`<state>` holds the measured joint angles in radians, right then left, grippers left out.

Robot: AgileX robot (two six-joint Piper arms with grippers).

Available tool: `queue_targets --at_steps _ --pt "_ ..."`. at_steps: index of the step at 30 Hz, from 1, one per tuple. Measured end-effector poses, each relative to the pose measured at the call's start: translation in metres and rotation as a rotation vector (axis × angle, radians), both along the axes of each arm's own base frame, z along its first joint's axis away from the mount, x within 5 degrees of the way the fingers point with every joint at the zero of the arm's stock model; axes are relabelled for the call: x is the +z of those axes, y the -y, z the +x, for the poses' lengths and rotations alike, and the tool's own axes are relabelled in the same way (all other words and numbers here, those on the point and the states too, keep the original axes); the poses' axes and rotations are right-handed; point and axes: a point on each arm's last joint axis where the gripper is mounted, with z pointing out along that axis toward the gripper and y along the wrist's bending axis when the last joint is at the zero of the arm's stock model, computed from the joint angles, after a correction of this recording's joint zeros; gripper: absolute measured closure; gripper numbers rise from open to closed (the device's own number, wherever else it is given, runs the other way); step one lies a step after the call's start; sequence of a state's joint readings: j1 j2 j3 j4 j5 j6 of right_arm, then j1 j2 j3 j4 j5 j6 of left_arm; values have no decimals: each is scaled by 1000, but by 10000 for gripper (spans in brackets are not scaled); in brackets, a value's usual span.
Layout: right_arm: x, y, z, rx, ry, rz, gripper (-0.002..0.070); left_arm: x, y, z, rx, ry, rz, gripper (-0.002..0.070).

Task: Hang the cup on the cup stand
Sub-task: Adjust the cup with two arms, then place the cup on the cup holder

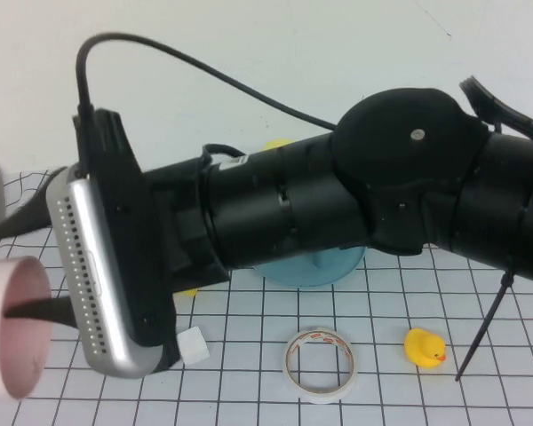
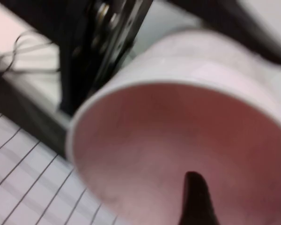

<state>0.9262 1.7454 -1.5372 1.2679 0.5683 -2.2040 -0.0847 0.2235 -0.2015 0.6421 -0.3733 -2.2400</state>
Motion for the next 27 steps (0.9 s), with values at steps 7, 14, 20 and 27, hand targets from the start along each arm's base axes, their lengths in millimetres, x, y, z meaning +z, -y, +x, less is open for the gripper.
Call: queue_targets --at_steps 7,14,20,27 --pt "3 21 -1 -146 -151 -182 250 0 -1 0 107 69 266 126" --pt "-1 72 2 -420 -294 -568 318 22 -2 6 296 209 765 126" --pt "-21 121 13 -684 -462 -901 604 47 7 29 387 401 1167 126" --pt "-49 156 -12 -745 -552 -843 659 59 30 78 298 663 1232 126"
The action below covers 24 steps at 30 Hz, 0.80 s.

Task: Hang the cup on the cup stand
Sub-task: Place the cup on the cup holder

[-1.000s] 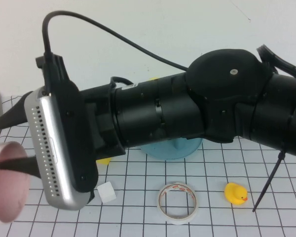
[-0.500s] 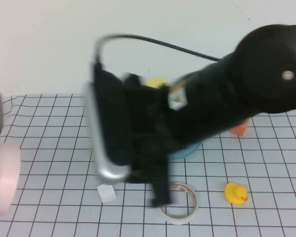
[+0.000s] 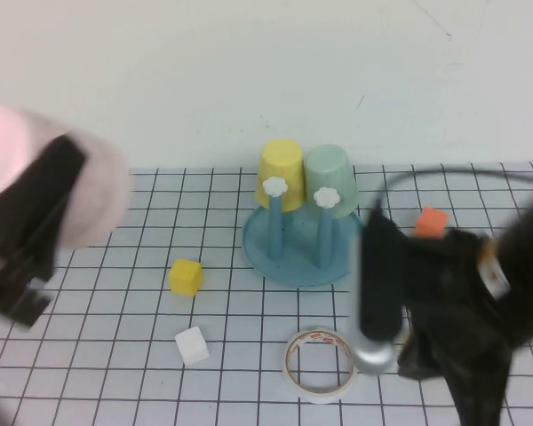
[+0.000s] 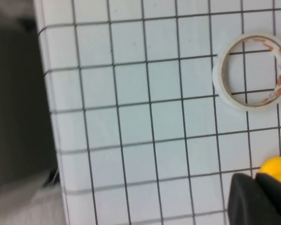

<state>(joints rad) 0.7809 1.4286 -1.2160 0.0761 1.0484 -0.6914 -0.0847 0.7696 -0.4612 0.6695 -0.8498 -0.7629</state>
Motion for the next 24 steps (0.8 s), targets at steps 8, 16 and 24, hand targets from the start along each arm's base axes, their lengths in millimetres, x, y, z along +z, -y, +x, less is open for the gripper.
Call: queue_targets --at_steps 8,16,24 --pt "-47 41 -36 -196 61 117 662 -12 11 64 -89 -80 -10 126" --pt "-62 82 -71 -289 39 67 663 -8 23 124 -143 -98 91 126" --pt "-63 97 -85 -335 -49 -53 664 -36 50 182 -211 -237 126 126"
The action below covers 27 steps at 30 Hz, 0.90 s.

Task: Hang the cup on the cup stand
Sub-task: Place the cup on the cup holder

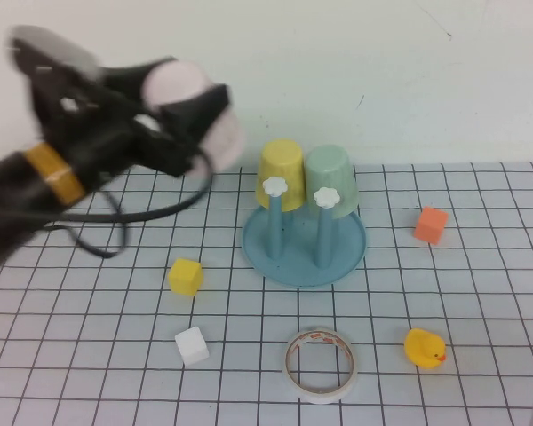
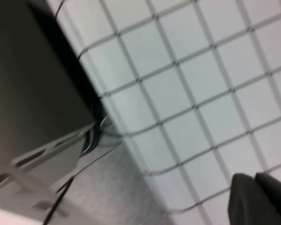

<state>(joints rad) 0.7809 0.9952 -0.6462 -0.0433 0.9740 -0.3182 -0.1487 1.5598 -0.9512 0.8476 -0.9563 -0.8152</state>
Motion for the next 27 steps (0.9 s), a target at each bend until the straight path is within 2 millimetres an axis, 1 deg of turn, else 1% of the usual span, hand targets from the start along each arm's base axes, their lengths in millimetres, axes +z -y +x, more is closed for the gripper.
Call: queue_targets --at_steps 4,6,9,13,16,19,22,27 --pt "-2 2 -3 -53 -40 -9 664 -16 28 22 -13 -68 38 126" --pt "-2 2 -3 -66 -47 -7 664 -20 39 34 -1 -76 63 126" --pt "-2 2 -4 -92 -54 2 664 -35 51 50 12 -110 105 126" --pt "-2 0 -6 -151 -89 36 664 -58 58 72 23 -156 129 126" --pt "-1 -2 -7 -168 -110 54 664 -72 61 85 30 -180 138 126" --pt "-1 -2 -7 -169 -110 54 664 -82 66 95 33 -191 149 126" --pt "-1 -2 -7 -170 -112 53 664 -91 71 103 61 -221 188 126" --pt "-1 -2 -7 -171 -112 53 664 -98 76 106 115 -280 243 126"
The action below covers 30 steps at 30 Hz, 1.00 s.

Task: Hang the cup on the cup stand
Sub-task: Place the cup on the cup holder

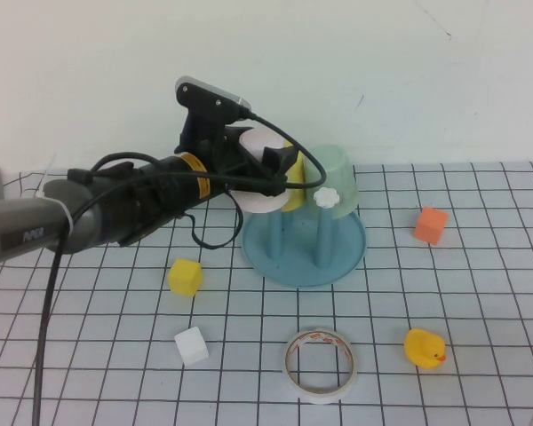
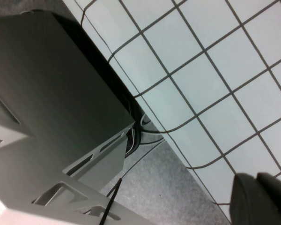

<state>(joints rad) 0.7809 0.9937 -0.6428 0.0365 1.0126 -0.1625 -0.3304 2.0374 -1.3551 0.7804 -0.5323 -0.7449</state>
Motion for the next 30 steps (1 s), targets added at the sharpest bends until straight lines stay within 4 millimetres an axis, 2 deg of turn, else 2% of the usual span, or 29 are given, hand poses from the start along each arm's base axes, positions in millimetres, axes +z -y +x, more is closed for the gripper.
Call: queue_targets --at_steps 10,15,20,25,27,30 --pt "0 0 0 0 1 1 664 -3 2 -2 -4 -30 18 127" --pt "0 -1 1 1 16 15 664 -5 1 -1 32 -119 -43 12" --pt "2 -6 5 -6 54 66 664 -5 1 -3 21 -123 -26 -14" --pt "4 -9 8 -12 86 110 664 16 1 -10 -15 -80 2 -10" --pt "5 -10 9 -13 100 124 664 31 0 -15 -37 -49 18 20" --pt "7 -15 14 -18 160 181 664 58 -2 -26 -69 -5 37 111"
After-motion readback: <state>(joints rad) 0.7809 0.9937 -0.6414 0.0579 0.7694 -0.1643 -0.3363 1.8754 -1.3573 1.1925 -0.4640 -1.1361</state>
